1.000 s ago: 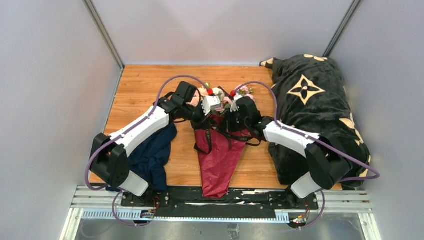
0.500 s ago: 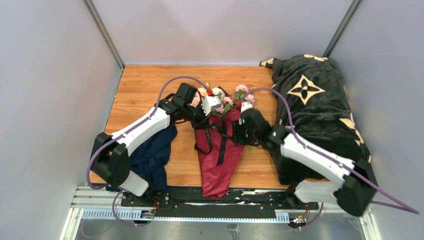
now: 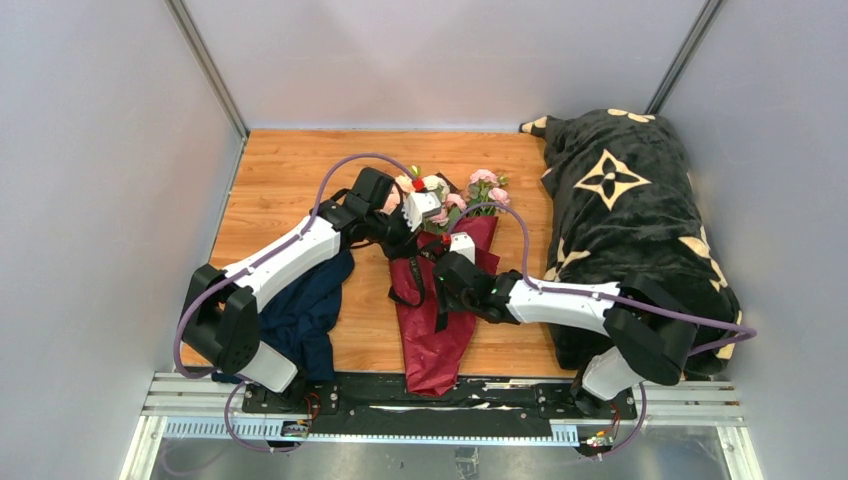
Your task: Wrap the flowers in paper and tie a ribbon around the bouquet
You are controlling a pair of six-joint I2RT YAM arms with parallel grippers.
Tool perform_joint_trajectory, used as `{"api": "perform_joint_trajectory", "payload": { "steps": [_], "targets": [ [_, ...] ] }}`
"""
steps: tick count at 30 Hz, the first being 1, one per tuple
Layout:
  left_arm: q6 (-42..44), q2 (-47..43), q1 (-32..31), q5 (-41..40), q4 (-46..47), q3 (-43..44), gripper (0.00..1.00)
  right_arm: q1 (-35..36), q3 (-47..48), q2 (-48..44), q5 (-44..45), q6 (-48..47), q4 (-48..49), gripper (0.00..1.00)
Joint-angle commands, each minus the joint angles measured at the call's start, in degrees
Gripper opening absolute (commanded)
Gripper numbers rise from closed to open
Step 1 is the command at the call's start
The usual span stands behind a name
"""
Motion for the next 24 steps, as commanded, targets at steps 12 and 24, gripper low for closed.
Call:
{"api": "perform_joint_trajectory", "payload": {
  "steps": [12,24],
  "targets": [
    [1.6,2.2,0.3,-3.8,0.5,-1.1,0.0,-0.5,4.9,11.6,9.5,1.5,1.7,0.22],
    [35.0,1.2,8.9,-5.8,-21.2,2.6,0.73,-2.4,2.0,4.6,2.7,-4.5,0.0,0.11]
  ]
}}
